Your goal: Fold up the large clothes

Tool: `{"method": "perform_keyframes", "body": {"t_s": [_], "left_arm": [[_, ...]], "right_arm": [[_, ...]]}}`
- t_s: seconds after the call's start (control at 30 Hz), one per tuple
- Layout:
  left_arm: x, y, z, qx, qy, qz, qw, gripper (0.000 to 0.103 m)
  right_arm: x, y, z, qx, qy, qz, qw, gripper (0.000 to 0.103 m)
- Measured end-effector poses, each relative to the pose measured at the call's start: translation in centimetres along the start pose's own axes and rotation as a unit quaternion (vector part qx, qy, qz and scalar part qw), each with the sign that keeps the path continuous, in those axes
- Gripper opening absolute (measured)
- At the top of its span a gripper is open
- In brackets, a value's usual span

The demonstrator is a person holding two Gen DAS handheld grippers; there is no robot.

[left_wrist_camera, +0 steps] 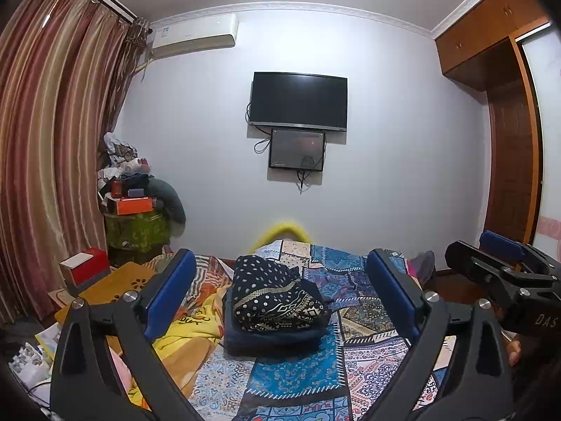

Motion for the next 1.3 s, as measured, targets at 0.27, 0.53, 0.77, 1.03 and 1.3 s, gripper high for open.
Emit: {"method": "perform_keyframes", "body": {"t_s": [0.27, 0.53, 0.77, 1.03, 1.3], "left_arm": [[-0.1, -0.1, 0.1, 0.003, -0.002, -0.006, 1.0000, 0.102], [-0.3, -0.4, 0.5, 0.003, 0.003, -0.005, 1.0000, 0.102], [-0.3, -0.4, 0.7, 0.004, 0.006, -0.001, 1.0000, 0.102], [-0.7, -0.4, 0.9, 0.006, 0.013, 0.007, 0.9999, 0.102], [-1.2, 0.2, 1.1, 0.019, 0.022, 0.008, 0.9996, 0.102]], "right_arm": [[0.1, -0.2, 0.0, -0.001, 0.001, 0.003, 1.000, 0.101], [0.1, -0.3, 0.0, -0.001, 0.001, 0.006, 1.000, 0.101], [0.0, -0.5, 0.1, -0.004, 0.005, 0.012, 1.000, 0.101], [-0.2, -0.5, 0.2, -0.004, 0.006, 0.016, 1.000, 0.101], [-0.2, -0.7, 0.3, -0.007, 0.006, 0.020, 1.000, 0.101]]}}
Point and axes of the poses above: each gripper's, at about its wrist camera, not at the fingertips, and x roughly against the way its jaws point, y to its left, z to its underside, the point moved 9 cm from there along -x, roughly the way its jaws point, and after that the axes turned 10 degrees about -y, right-handed, at the moved point
